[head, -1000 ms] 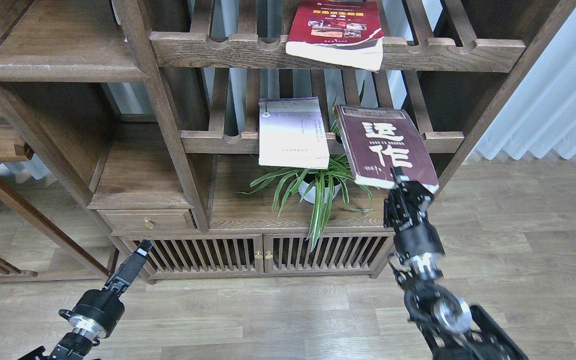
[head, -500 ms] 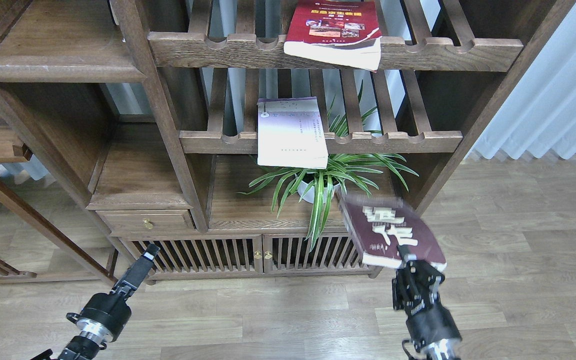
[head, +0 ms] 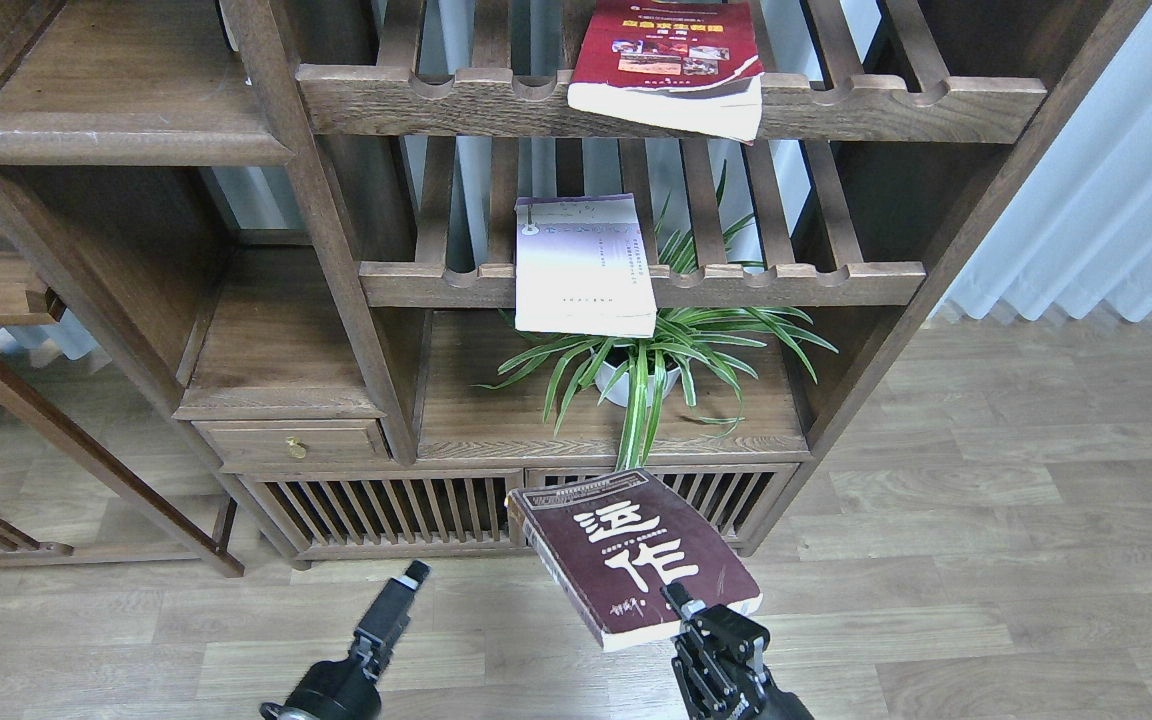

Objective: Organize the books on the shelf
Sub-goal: 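Pull the maroon book off the shelf and lower it with the right gripper, then pass the maroon book from the right gripper to the left gripper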

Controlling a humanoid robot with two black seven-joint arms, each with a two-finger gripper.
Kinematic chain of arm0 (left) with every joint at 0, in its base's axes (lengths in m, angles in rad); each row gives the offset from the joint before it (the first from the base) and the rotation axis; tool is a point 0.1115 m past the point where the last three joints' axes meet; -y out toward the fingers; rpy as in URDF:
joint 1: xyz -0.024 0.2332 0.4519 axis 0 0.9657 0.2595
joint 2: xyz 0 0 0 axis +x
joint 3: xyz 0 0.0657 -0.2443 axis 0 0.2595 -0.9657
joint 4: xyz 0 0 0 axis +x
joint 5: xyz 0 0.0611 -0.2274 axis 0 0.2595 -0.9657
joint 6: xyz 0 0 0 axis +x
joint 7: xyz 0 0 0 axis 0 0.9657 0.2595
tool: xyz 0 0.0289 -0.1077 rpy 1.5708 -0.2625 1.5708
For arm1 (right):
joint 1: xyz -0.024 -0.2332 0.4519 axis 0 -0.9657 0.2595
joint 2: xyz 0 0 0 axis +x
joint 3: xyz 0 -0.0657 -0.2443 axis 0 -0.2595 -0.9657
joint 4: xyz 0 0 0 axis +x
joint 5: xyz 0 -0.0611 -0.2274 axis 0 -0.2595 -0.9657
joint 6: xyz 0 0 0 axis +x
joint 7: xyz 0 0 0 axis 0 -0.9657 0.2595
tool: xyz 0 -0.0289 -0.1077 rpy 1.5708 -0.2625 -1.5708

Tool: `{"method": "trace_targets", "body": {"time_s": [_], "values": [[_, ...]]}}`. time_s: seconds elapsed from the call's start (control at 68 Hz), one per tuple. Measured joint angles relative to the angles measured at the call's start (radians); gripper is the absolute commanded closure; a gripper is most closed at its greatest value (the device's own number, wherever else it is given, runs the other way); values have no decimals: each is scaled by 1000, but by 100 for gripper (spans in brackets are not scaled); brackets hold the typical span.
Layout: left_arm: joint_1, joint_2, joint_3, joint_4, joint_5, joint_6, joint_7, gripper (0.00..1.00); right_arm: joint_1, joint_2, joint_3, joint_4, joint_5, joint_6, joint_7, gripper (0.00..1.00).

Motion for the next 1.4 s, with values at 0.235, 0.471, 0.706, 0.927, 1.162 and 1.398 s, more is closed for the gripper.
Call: {"method": "trace_targets", "body": {"time_s": [0.235,0.471,0.706,0.927,1.162,1.398], "values": [[3,-45,-2,-3,-3,0,-6,12,-3,20,-57,-9,-2,0,-35,95],[1,-55,6,8,-1,0,-54,71,-6,29,-61,-9,-2,0,-38,95],[-7,-45,7,24,7,0,-91,94,-6,30,-61,-9,-3,0,-38,95],[-18,-46,20,26,14,0,-92,95,2,30,-59,-8,-3,0,-38,94],[-26,-40,22,25,14,0,-92,95,24,38,-53,-9,-7,0,-30,0],[-35,46,-55,13,21,0,-90,95,99,16,-40,-36,-24,0,-21,0]]}}
